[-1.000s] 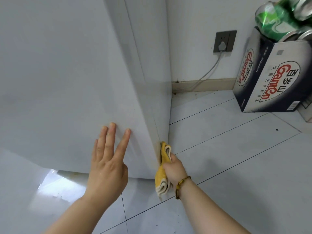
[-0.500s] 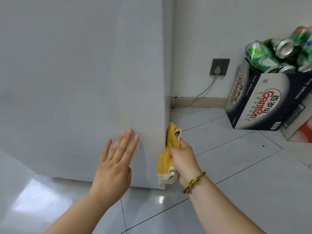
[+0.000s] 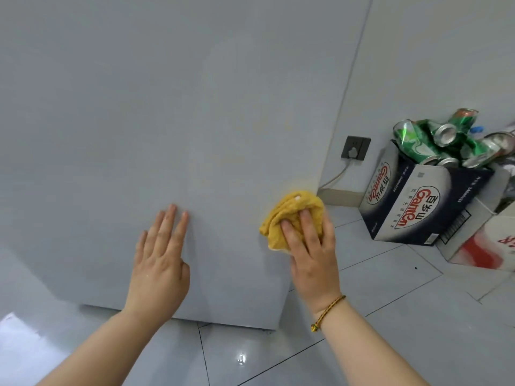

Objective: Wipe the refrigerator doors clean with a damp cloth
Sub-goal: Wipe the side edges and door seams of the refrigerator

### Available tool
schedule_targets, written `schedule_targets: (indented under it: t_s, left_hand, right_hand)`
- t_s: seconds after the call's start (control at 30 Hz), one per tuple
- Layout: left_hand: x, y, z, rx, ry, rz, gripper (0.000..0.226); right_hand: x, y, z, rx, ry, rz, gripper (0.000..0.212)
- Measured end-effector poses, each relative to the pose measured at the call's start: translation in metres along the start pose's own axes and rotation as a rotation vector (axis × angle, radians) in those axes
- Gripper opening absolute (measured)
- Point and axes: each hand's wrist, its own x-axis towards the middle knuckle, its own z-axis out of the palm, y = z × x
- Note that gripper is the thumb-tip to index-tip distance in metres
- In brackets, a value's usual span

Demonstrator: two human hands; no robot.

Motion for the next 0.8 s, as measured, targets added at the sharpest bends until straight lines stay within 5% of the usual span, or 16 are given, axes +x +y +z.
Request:
schedule_targets:
  t_s: [0.33,0.4,0.5,0.63,0.8]
  left_hand:
    - [0.003,-0.023,-0.017,-0.064,-0.092,0.082,0.068]
    - [0.004,-0.031,-0.026,-0.107,-0.056,0.046,0.066]
    - [0.011,-0.055,-0.049,-0.236,0.04,-0.256,0.064]
    - [0.021,-0.112,-0.082,-0.322,0.075,-0.73,0.07]
    - [0.018,-0.165,-0.088,-0.52,0.042,-0.857,0.069]
  right_hand:
    - [-0.031,-0.011,-0.041,0.056,-0.47,-0.19,0.056]
    - [-0.024,-0.031,-0.053,0.161,-0.397,-0.242,0.052]
    - [0.029,-0.069,-0.053,0.248,-0.157,-0.295,0.033]
    - [0.125,-0.11,-0.013,0.023,0.128,-0.33,0.032]
    - [0.152,-0.151,0.063,-0.255,0.049,-0.307,0.041]
